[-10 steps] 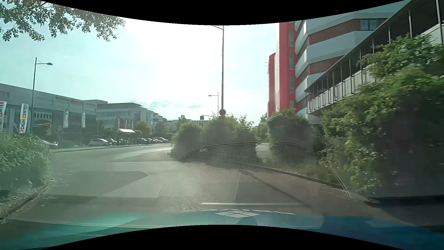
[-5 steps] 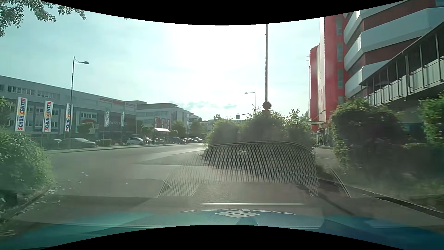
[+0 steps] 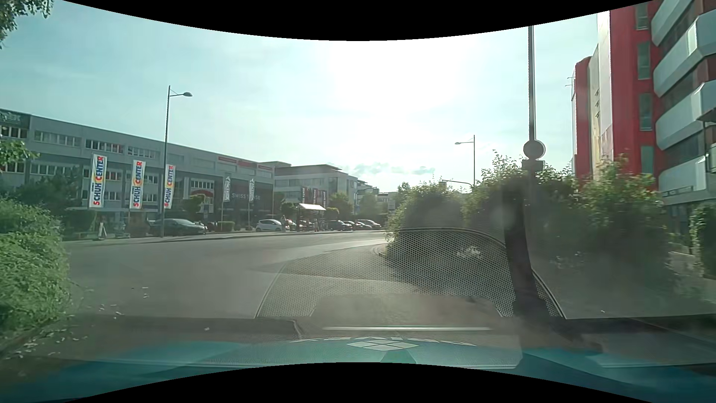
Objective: Follow the waypoints while adhering to traffic rules and regulations
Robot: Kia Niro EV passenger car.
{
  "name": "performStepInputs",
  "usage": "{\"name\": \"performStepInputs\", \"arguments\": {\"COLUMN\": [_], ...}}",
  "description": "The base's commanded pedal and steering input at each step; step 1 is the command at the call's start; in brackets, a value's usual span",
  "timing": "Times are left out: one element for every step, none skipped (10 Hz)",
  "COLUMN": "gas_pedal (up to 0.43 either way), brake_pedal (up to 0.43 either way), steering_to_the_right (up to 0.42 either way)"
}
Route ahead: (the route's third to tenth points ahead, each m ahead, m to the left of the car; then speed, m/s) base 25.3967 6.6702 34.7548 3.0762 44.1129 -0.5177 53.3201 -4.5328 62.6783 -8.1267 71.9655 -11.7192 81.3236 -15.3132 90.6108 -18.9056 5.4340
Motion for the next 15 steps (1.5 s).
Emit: {"name": "performStepInputs", "arguments": {"gas_pedal": [0.138, 0.138, 0.138, 0.138, 0.15, 0.15, 0.15, 0.15, 0.15, 0.15, 0.15, 0.15, 0.15, 0.157, 0.177], "brake_pedal": [0.0, 0.0, 0.0, 0.0, 0.0, 0.0, 0.0, 0.0, 0.0, 0.0, 0.0, 0.0, 0.0, 0.0, 0.0], "steering_to_the_right": [-0.223, -0.2, -0.181, -0.158, -0.134, -0.115, -0.094, -0.069, -0.043, -0.028, -0.001, 0.013, 0.024, 0.039, 0.05]}}
